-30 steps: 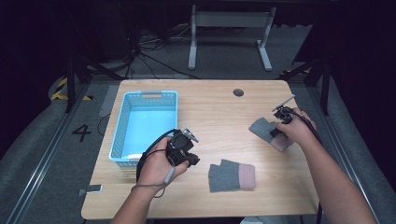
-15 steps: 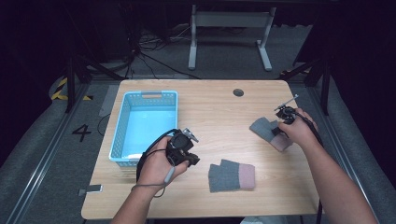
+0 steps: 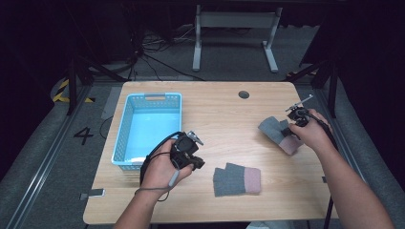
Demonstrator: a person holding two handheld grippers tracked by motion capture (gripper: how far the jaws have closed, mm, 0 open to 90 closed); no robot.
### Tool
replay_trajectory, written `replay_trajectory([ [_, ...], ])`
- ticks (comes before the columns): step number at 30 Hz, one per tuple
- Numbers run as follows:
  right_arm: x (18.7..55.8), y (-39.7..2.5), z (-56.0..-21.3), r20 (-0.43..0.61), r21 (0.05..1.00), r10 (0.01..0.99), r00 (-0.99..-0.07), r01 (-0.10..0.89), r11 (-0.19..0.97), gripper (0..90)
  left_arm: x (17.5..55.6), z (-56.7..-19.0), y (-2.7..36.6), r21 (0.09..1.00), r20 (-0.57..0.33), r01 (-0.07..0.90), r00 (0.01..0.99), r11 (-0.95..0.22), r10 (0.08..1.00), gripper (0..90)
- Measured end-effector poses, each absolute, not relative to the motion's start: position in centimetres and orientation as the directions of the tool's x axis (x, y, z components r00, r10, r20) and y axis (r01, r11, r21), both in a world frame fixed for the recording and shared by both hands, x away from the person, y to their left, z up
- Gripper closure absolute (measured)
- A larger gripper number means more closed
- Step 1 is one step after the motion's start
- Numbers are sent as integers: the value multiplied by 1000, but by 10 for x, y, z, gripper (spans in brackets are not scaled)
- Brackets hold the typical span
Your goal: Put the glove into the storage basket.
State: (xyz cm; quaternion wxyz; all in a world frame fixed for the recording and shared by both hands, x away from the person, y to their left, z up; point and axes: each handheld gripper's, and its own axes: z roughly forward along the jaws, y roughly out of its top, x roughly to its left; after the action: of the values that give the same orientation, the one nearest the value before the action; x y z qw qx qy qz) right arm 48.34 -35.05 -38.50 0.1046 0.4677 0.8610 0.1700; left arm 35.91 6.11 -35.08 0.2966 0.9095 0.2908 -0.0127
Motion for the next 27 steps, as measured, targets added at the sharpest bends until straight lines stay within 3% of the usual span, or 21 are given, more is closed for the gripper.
replay_trajectory([
  [20, 457, -339, -346, -32, 439, 789, -614, 701, 563, 846, 359, -349, 60, 535, -195, 532, 833, -656, 517, 836],
  [27, 440, -322, -337, -36, 439, 728, -685, 643, 627, 846, 359, -349, 60, 534, -193, 530, 835, -658, 516, 837],
])
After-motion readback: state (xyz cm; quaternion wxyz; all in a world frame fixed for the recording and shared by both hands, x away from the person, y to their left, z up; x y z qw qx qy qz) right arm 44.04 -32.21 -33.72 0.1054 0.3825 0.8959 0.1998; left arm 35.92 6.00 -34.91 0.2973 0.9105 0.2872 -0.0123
